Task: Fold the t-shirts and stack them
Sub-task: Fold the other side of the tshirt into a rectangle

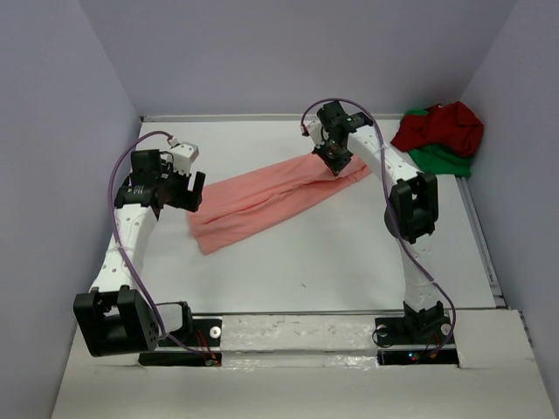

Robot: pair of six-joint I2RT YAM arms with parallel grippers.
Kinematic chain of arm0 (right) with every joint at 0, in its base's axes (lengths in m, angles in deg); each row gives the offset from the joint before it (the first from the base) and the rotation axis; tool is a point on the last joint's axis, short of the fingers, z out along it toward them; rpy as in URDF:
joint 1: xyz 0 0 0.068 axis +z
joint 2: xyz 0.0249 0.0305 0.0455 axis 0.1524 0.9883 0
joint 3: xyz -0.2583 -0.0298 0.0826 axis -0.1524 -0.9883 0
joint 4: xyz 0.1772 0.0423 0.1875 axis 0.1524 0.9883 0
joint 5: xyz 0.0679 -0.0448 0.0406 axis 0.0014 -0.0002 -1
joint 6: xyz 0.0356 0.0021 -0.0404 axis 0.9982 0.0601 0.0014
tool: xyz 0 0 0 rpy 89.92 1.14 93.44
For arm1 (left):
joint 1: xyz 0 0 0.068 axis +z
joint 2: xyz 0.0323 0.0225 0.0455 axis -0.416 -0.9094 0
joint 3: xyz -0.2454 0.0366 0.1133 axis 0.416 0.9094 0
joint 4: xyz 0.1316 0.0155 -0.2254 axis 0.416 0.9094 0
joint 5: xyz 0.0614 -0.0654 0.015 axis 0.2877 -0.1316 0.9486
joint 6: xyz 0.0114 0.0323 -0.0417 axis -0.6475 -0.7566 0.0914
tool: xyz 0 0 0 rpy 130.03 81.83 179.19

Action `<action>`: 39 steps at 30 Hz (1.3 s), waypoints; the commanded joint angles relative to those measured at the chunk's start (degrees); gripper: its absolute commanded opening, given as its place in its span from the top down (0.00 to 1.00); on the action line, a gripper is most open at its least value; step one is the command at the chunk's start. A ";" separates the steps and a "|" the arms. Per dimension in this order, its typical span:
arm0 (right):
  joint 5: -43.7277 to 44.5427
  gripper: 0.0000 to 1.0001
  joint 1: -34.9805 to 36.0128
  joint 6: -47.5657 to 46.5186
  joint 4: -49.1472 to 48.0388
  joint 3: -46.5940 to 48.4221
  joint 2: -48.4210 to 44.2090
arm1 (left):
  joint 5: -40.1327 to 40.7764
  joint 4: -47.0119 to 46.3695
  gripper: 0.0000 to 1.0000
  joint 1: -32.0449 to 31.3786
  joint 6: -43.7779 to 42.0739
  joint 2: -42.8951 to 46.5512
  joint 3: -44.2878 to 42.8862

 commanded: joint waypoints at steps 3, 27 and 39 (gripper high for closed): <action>-1.29 1.00 1.34 0.49 2.87 0.22 -2.12 | -1.23 -0.72 0.10 -0.06 0.17 2.50 0.71; -7.61 0.54 1.35 -4.61 10.86 0.21 5.78 | -0.79 -0.80 0.10 -0.06 0.17 2.06 0.53; 2.03 0.47 1.35 -6.01 2.89 7.35 -3.17 | -0.44 -0.89 0.10 -0.06 0.08 2.59 0.71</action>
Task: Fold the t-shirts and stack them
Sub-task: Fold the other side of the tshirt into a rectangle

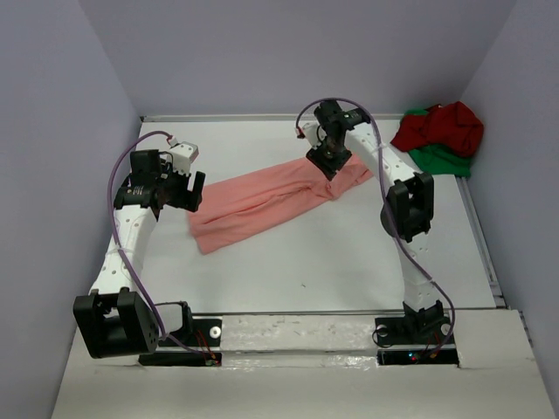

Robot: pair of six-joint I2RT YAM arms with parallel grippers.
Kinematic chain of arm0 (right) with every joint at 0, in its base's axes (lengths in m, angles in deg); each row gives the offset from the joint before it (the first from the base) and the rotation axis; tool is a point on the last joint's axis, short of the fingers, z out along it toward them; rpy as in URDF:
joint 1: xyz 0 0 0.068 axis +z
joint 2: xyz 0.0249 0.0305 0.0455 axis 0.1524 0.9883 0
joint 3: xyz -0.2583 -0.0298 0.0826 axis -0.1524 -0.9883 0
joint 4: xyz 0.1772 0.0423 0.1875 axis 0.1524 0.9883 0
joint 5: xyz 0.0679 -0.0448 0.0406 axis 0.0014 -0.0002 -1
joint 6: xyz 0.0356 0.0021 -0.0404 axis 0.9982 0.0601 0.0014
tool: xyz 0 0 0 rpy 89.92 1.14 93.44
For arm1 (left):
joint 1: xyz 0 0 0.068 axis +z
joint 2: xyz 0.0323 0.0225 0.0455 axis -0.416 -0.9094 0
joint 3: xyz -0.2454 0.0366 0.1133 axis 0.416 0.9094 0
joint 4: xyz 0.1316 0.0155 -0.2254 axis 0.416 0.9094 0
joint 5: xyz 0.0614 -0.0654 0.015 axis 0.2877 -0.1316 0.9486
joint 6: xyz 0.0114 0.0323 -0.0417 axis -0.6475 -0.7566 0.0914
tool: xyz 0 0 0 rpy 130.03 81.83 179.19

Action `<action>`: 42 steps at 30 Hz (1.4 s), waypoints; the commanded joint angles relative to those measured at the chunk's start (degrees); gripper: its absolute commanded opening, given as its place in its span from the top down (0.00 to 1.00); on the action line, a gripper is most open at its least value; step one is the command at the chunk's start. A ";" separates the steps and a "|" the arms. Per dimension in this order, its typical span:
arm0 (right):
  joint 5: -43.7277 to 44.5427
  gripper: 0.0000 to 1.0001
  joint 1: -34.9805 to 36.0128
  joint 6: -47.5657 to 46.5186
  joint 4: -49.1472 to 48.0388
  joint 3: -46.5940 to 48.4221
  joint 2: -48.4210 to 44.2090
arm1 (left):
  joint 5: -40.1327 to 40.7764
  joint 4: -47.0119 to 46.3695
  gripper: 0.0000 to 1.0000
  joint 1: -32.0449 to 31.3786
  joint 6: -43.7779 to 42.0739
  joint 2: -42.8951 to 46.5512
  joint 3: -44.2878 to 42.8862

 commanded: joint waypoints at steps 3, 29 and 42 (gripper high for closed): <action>12.28 0.44 0.54 -4.07 -12.76 -6.24 -9.57 | -0.07 -0.87 0.10 -0.06 0.08 1.84 0.68; 13.52 0.45 -1.40 -4.79 -18.57 1.19 4.58 | 1.16 -1.31 0.09 0.73 0.00 0.62 1.65; 10.10 0.45 -1.40 -3.21 -18.14 4.45 5.81 | 1.25 -1.13 0.09 0.82 0.08 -1.23 0.95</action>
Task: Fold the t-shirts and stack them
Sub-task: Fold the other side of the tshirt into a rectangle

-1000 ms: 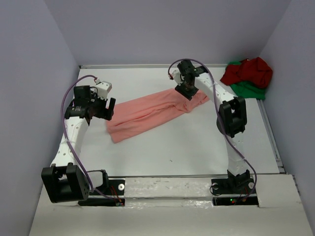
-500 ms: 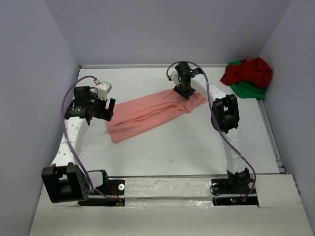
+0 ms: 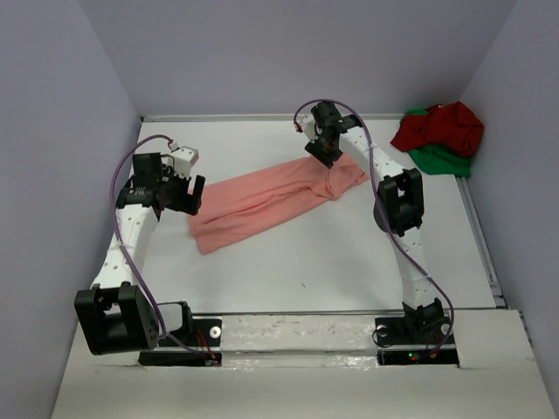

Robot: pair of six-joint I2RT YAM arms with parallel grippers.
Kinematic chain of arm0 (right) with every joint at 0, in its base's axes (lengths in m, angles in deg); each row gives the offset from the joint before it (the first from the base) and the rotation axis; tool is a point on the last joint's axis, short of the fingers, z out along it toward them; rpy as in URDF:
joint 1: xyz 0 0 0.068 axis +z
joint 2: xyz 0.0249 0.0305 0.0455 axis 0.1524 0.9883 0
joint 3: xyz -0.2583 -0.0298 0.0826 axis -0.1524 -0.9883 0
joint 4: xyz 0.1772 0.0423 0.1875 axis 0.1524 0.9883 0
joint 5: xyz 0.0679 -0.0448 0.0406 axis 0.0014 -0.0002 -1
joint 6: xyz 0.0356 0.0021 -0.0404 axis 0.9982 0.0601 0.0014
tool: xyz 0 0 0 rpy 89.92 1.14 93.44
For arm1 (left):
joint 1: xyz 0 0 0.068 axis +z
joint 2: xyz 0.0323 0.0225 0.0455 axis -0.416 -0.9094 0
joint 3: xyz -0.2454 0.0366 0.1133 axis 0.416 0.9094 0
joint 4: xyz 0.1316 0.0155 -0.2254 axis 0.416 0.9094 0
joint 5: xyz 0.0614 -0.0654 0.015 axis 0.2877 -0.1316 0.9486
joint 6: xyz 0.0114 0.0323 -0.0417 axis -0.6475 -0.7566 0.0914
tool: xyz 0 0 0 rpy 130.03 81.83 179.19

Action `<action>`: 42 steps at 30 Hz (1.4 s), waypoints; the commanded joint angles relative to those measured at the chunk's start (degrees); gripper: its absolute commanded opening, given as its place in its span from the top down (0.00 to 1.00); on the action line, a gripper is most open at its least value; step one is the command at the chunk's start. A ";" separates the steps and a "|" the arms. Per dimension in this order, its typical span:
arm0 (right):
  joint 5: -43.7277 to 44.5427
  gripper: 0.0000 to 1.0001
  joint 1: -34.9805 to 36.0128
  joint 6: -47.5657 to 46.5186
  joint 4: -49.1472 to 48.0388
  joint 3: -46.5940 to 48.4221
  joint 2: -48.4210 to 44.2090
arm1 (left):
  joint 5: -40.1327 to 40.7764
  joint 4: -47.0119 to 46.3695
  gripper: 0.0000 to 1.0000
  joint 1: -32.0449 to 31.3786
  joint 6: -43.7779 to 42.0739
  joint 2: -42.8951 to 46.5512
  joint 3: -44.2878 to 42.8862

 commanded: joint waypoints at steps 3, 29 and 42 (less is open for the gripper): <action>-3.77 0.46 -0.13 1.41 -0.54 2.26 0.65 | -0.04 -0.68 0.09 0.43 0.00 -0.20 -1.00; -9.05 0.48 -0.13 0.97 5.61 -1.43 2.58 | -0.21 -1.29 0.09 0.43 -0.09 0.41 -0.12; -3.34 0.55 -0.13 1.41 5.35 -2.31 0.39 | -0.74 -1.12 0.09 0.43 0.08 0.06 -0.73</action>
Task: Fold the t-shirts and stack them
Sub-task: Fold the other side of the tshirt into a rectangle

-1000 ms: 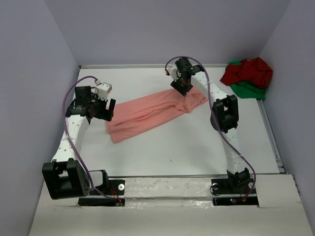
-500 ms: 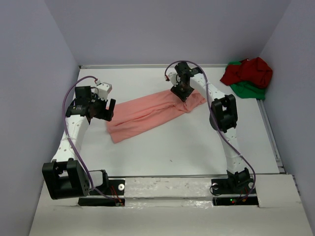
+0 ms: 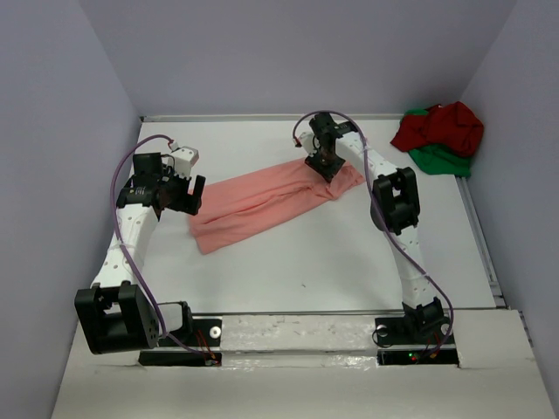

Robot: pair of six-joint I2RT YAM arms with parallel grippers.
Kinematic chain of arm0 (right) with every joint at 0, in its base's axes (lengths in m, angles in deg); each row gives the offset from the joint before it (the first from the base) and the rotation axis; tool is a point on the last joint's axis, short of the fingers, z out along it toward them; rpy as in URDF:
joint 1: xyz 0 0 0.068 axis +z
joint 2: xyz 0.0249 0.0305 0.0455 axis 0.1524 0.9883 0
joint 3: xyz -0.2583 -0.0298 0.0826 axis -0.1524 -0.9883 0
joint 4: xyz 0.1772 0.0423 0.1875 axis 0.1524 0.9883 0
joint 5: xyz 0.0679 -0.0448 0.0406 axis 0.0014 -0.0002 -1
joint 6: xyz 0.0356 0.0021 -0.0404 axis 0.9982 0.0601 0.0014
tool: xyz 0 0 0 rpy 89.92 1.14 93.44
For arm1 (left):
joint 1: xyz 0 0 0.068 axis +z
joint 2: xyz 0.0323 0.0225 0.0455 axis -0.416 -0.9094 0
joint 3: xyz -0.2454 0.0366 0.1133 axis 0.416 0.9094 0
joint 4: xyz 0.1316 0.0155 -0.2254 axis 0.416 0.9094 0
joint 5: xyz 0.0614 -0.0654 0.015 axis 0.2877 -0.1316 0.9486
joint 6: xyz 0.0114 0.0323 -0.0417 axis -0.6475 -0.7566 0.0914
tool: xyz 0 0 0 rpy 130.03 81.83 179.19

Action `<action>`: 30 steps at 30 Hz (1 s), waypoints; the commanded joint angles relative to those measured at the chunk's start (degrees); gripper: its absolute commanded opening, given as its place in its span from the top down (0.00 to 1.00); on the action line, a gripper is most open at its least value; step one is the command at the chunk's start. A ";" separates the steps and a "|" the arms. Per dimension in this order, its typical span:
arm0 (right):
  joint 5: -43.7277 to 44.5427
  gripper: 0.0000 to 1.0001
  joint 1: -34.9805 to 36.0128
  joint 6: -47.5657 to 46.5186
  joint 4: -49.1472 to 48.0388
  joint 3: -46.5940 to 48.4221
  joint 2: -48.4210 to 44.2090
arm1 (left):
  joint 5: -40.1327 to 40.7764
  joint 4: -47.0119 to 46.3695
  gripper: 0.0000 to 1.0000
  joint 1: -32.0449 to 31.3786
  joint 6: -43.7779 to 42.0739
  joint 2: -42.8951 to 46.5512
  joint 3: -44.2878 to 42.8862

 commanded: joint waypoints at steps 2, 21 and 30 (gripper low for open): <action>3.64 0.55 -0.13 0.18 0.41 -0.71 -3.20 | -0.81 -1.01 0.09 0.43 0.00 0.47 -0.65; 6.81 1.00 -0.13 2.12 4.45 -5.20 -12.07 | -2.48 -0.74 0.09 0.43 0.17 3.11 -0.56; 4.09 1.00 -0.13 3.96 8.32 -12.66 -19.89 | -3.62 -0.83 0.09 0.34 0.35 4.43 -0.29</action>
